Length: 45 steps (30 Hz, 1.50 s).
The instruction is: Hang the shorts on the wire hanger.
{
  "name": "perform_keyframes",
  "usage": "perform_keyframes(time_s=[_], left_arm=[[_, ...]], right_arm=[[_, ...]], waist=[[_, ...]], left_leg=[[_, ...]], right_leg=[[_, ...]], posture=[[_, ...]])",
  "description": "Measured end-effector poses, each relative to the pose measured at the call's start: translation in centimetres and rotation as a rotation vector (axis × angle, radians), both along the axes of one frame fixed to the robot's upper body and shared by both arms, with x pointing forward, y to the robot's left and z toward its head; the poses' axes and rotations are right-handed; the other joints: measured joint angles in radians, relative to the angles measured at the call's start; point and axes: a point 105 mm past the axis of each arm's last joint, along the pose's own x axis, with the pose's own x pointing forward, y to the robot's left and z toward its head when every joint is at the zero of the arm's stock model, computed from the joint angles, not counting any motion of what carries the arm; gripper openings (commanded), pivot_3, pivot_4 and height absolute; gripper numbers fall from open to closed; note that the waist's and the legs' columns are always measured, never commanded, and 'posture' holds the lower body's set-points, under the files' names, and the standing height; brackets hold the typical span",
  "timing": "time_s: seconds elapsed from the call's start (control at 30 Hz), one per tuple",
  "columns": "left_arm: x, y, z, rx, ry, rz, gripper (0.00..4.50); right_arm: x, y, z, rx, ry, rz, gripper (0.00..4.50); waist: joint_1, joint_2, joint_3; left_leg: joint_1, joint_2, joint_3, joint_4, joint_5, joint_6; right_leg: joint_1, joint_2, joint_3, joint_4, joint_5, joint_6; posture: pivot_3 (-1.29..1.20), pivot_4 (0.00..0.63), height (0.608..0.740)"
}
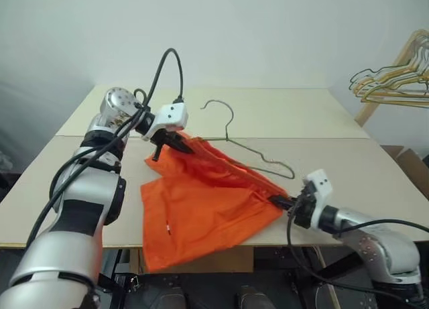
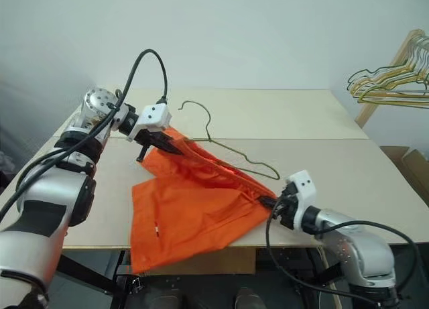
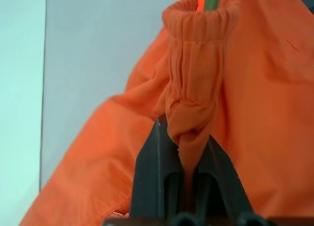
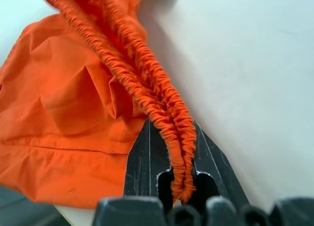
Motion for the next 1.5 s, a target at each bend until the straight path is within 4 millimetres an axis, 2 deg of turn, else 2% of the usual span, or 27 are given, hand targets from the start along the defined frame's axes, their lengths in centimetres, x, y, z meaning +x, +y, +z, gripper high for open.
perform_keyframes(time_s=[0.07, 0.4, 0.63, 0.8, 1.0, 1.1, 1.2, 1.3, 1.33, 1.4, 1.5], left_arm=[[-0.2, 0.1, -0.7, 0.033, 0.0, -0.023, 0.0], [-0.2, 0.5, -1.8, 0.112, -0.026, -0.028, 0.0], [0.1, 0.7, -2.5, 0.183, -0.053, -0.027, 0.0], [0.1, -0.3, -2.9, 0.15, -0.02, -0.016, 0.0], [0.2, -0.3, -2.7, 0.134, -0.015, -0.003, 0.0], [0.2, -0.3, -2.7, 0.135, -0.015, -0.003, 0.0], [0.2, -0.2, -2.7, 0.139, -0.014, -0.003, 0.0], [0.1, -0.4, -2.8, 0.145, -0.011, -0.011, 0.0], [0.1, -0.5, -2.8, 0.146, -0.012, -0.015, 0.0], [0.1, -0.4, -2.9, 0.154, -0.011, -0.013, 0.0], [0.1, -0.6, -2.9, 0.165, -0.011, -0.019, 0.0]], right_arm=[[0.0, -0.4, 0.3, -0.014, -0.001, 0.02, 0.02], [-0.3, -1.3, 2.8, -0.117, -0.08, 0.16, 0.02], [-0.6, 0.2, 4.3, -0.281, -0.149, 0.312, 0.02], [0.0, 1.7, 4.3, -0.366, -0.16, 0.357, 1.52], [-0.1, 0.7, 3.9, -0.39, -0.122, 0.313, 3.61], [0.1, -0.1, 4.9, -0.384, -0.143, 0.271, 3.61], [0.7, -0.5, 7.6, -0.356, -0.219, 0.222, 3.61], [1.0, 1.8, 11.1, -0.297, -0.339, 0.262, 3.61], [0.9, 2.7, 11.7, -0.291, -0.367, 0.289, 3.61], [0.8, 5.3, 11.8, -0.264, -0.376, 0.357, 3.61], [1.0, 9.2, 10.3, -0.222, -0.326, 0.436, 3.61]], waist=[[0.002, 0.0, 0.0], [0.007, 0.0, 0.0], [0.002, 0.0, 0.0], [0.004, 0.0, 0.0], [0.008, 0.0, 0.0], [0.007, 0.0, 0.0], [0.003, 0.0, 0.0], [-0.005, 0.0, 0.0], [-0.004, 0.0, 0.0], [-0.006, 0.0, 0.0], [-0.005, 0.0, 0.0]], left_leg=[[0.0, 0.0, 0.0, 0.0, 0.0, 0.0], [0.0, -0.001, 0.0, 0.0, 0.0, 0.0], [0.0, -0.001, 0.0, 0.0, 0.0, 0.0], [-0.001, -0.001, 0.0, 0.0, 0.0, 0.0], [-0.002, -0.001, 0.0, 0.0, 0.0, 0.0], [-0.001, -0.001, 0.0, 0.001, 0.0, 0.0], [-0.001, -0.001, 0.0, 0.001, 0.0, 0.0], [0.0, -0.001, 0.0, 0.0, 0.0, 0.0], [0.0, -0.001, -0.001, 0.0, 0.0, 0.0], [-0.001, -0.001, -0.001, 0.0, 0.0, 0.0], [-0.002, -0.001, -0.001, 0.0, 0.0, 0.0]], right_leg=[[0.0, 0.0, 0.0, 0.0, 0.0, 0.0], [0.0, -0.001, 0.0, 0.0, 0.0, 0.0], [0.0, -0.001, 0.0, 0.0, 0.0, 0.0], [-0.001, -0.001, 0.0, -0.001, 0.0, 0.0], [-0.001, -0.001, 0.0, -0.001, 0.0, 0.0], [-0.001, -0.001, 0.0, 0.0, 0.0, 0.0], [-0.001, -0.001, 0.0, 0.0, 0.0, 0.0], [-0.001, -0.001, 0.0, 0.0, 0.0, 0.0], [-0.001, -0.001, -0.001, 0.0, 0.0, 0.0], [-0.001, -0.001, -0.001, 0.0, 0.0, 0.0], [-0.001, -0.001, -0.001, 0.0, 0.0, 0.0]], posture=[[0.06, 0.0, 0.74], [0.05, 0.0, 0.74], [0.03, 0.0, 0.74], [0.03, 0.0, 0.74], [0.03, 0.0, 0.74], [0.03, 0.0, 0.74], [0.02, 0.0, 0.74], [0.02, 0.0, 0.74], [0.01, 0.0, 0.74], [0.01, 0.0, 0.74], [0.02, 0.0, 0.74]])
